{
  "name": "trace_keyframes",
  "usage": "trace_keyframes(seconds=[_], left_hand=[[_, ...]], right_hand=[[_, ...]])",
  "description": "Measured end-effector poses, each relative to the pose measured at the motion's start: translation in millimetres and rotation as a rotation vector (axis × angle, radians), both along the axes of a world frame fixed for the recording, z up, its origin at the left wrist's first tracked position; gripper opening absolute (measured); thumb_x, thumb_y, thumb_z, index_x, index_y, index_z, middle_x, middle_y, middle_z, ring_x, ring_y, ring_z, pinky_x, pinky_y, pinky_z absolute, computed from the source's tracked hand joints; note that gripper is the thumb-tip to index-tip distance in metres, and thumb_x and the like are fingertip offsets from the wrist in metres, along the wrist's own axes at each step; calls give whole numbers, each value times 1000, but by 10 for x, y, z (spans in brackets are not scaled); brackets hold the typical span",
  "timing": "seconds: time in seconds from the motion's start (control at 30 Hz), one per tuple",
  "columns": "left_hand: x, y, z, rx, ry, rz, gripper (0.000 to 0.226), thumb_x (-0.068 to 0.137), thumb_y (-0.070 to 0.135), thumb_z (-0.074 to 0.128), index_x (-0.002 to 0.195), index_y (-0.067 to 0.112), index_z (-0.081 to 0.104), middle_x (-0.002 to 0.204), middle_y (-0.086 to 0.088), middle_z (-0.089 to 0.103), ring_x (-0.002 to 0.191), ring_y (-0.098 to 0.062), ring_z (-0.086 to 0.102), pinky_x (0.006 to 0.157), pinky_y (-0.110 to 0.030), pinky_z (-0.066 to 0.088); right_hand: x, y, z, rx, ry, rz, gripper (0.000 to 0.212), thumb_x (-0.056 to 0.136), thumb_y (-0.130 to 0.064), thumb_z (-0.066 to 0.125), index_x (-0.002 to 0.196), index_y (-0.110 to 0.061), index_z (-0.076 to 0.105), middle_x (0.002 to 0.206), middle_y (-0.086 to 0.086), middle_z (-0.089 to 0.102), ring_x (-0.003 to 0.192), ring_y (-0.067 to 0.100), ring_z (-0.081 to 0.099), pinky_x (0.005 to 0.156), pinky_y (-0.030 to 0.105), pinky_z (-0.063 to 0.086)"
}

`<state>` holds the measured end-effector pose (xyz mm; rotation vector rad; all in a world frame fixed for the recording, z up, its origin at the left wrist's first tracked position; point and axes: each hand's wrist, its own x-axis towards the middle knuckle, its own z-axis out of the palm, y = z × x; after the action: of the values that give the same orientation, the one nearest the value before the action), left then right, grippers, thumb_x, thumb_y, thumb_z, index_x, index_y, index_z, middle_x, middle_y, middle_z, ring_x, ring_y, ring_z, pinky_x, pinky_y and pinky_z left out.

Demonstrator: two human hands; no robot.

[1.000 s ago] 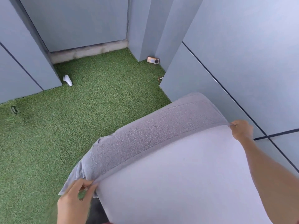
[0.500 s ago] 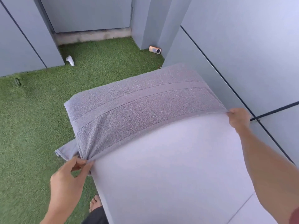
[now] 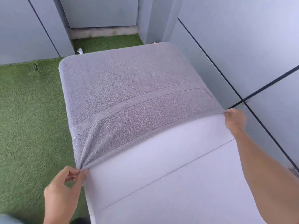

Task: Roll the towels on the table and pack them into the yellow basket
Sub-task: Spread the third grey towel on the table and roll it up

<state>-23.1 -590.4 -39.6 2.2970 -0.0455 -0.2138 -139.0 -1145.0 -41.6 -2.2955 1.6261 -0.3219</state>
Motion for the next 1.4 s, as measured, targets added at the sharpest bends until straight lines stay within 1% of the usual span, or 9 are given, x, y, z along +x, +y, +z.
trace_keyframes(seconds=[0.13,0.23,0.33,0.57,0.7,0.8,1.03,1.27,1.4], left_hand=[[-548,125,-10,8,-23,-24,31,77,5,76,62,19,54,57,10,63,66,18,55,59,-3,34],[-1028,227,-42,-9,-44,-21,33,76,3,77,61,21,53,73,19,64,67,20,54,61,-2,33],[-1566,369,-118,-12,-36,-23,31,78,6,76,63,21,53,82,28,62,63,19,53,59,-4,33],[-3140,754,-219,-90,-32,27,34,80,12,74,63,29,50,64,10,65,73,14,56,59,-6,34],[-3880,889,-230,-112,8,50,30,82,20,72,67,32,49,71,8,66,75,11,57,63,-19,39],[-4276,935,-162,-106,44,59,29,82,21,72,67,32,49,73,8,66,77,11,56,62,-9,36],[-5109,1083,-112,-59,71,97,30,78,16,77,65,23,51,82,20,62,74,10,58,59,-19,39],[-5626,1131,-72,-26,88,177,36,72,10,82,64,28,52,80,22,64,72,12,58,60,-7,37],[-5651,1020,-22,39,5,256,34,73,12,82,74,32,55,76,7,61,78,10,56,63,1,39]], right_hand=[[-589,143,-25,7,-45,-24,22,92,-10,53,105,-2,69,102,23,69,98,39,62,86,38,46],[-1078,247,-49,10,-71,-44,21,91,-9,54,103,-2,70,100,24,69,97,39,62,89,41,44],[-1662,346,-107,56,-100,-98,23,91,-13,55,107,-7,71,100,21,70,101,37,61,76,31,43],[-3135,719,-96,21,27,-97,26,93,-10,50,109,-2,69,108,26,66,104,40,60,73,33,40],[-4016,922,-96,20,64,-100,27,93,-8,47,106,2,68,107,29,65,99,42,61,75,36,42],[-4519,986,-126,54,9,-103,26,92,-11,49,108,-2,68,108,26,66,99,41,62,83,46,49],[-4945,1113,-92,110,-18,-102,24,92,-9,50,108,-2,67,109,25,66,100,40,61,81,43,47],[-5303,1151,-61,134,-7,-12,23,94,-10,49,107,-1,66,105,26,66,98,40,61,81,43,46],[-5411,1185,-3,67,52,177,29,93,-9,51,121,-6,58,111,24,65,101,43,59,85,47,46]])
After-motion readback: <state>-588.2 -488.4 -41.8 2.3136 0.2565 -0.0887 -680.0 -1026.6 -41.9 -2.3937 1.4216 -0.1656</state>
